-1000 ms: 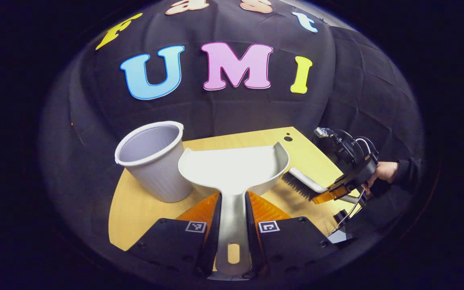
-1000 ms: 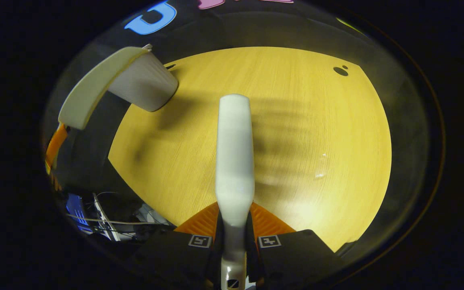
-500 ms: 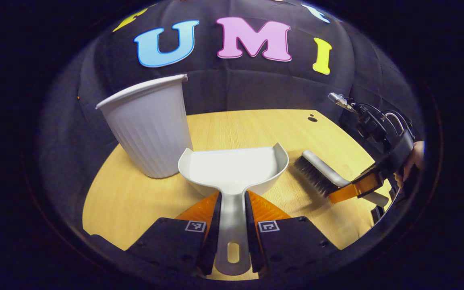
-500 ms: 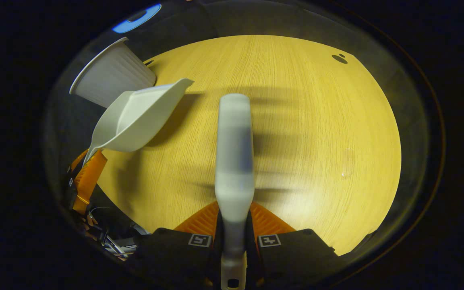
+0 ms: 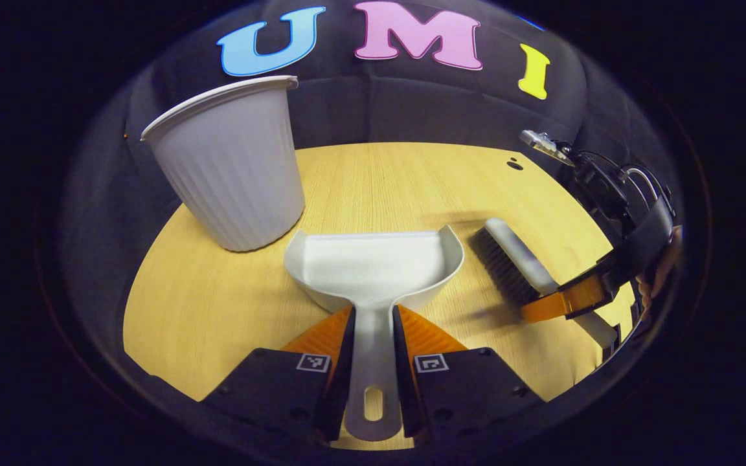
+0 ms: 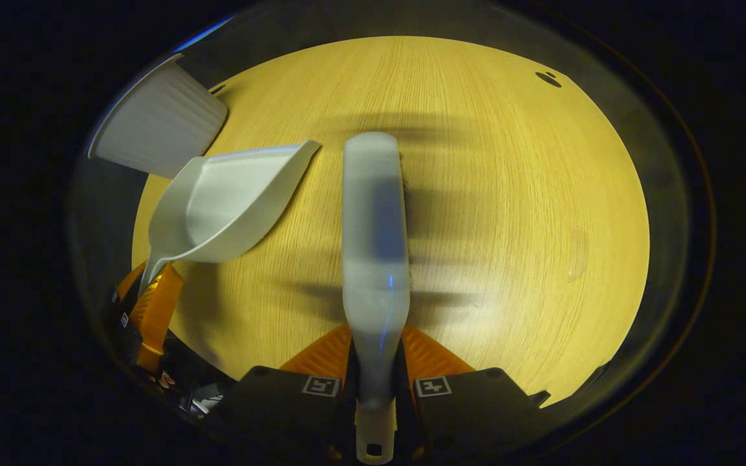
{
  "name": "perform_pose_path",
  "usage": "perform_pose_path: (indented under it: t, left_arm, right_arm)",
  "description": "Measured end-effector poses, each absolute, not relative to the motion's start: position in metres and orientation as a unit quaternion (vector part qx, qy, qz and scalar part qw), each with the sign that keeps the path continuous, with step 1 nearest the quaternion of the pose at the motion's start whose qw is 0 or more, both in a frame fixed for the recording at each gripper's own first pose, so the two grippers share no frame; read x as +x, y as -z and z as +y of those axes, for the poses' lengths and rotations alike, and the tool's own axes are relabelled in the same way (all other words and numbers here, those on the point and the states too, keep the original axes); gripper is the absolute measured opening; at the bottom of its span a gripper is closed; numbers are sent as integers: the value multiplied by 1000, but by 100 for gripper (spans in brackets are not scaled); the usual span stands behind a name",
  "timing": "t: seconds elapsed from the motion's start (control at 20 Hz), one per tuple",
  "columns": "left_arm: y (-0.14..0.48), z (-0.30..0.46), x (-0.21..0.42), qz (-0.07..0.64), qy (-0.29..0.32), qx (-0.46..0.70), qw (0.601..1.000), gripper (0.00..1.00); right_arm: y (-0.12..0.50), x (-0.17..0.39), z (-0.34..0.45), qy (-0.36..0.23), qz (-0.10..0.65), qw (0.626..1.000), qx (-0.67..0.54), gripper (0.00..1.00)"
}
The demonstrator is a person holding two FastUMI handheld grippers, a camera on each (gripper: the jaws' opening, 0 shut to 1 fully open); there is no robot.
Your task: Pick up the small broom and dustpan from the desktop, sweep the trash into the dustpan with the broom, and then empty the trash into the garbage bin.
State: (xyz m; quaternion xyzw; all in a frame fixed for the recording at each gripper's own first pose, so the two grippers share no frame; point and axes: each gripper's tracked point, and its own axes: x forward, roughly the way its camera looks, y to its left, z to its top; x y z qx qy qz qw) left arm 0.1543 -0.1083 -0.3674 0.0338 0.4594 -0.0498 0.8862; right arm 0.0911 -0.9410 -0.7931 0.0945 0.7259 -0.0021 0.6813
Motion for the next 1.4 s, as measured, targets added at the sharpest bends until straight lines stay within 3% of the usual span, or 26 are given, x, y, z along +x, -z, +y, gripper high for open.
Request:
perform_pose_path:
  t: [0.35,0.65,0.75,0.8,0.85,0.95,1.0,1.05,1.4]
  left_arm:
    - [385,-116,138,523,46,14,851,31]
    - [389,-125,132,544,62,12,837,32]
    - [388,-123,138,537,63,35,841,62]
    - [389,-122,140,536,64,44,841,77]
    - [389,-121,141,537,64,47,840,78]
    - [384,-124,141,528,69,38,846,78]
    - [377,-127,143,516,75,35,853,78]
    - [366,-129,144,503,77,34,860,78]
    - [243,-131,128,404,105,8,908,78]
  right_arm:
    - [794,86,-941,-10,738,668,96,24]
    - [791,93,-945,-9,730,676,99,31]
    - [787,93,-947,-8,727,680,96,50]
    - [784,91,-946,-8,724,683,94,67]
    - [781,92,-947,-8,722,686,92,80]
    - [767,94,-950,-12,711,698,84,81]
    - [757,95,-951,-17,701,709,78,93]
    - [745,99,-956,-17,687,723,68,96]
    - [605,144,-976,-2,519,853,51,95]
